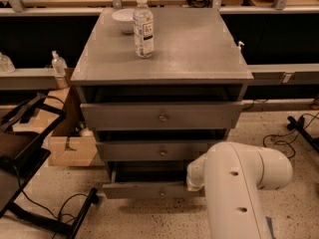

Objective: Open bottom drawer

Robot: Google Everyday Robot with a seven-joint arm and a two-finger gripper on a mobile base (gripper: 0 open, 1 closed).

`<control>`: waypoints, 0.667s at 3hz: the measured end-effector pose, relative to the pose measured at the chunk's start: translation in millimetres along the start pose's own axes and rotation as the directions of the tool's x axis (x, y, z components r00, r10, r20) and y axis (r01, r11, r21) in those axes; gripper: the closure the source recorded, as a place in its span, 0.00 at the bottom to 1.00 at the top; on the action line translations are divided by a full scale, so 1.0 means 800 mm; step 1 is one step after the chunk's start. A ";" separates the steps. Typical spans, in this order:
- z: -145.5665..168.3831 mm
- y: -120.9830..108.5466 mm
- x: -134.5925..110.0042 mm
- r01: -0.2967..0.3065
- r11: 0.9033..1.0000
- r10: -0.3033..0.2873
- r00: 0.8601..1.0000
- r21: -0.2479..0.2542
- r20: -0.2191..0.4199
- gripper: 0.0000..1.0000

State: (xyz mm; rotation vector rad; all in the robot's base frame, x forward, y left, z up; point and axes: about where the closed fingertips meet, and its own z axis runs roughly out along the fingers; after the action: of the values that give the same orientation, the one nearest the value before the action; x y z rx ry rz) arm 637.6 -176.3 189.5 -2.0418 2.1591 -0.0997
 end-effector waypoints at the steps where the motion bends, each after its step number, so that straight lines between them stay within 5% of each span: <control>1: -0.002 0.000 0.000 0.000 1.000 0.000 1.000 0.000 0.000 1.00; 2: -0.008 0.039 0.004 -0.017 0.998 0.017 1.000 -0.053 -0.004 1.00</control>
Offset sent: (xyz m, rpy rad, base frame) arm -0.2403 -0.0047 0.0126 0.0139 0.3909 -0.1001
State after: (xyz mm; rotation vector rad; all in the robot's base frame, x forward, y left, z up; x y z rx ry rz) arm 605.9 -177.7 190.4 -2.0522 2.2034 -0.0448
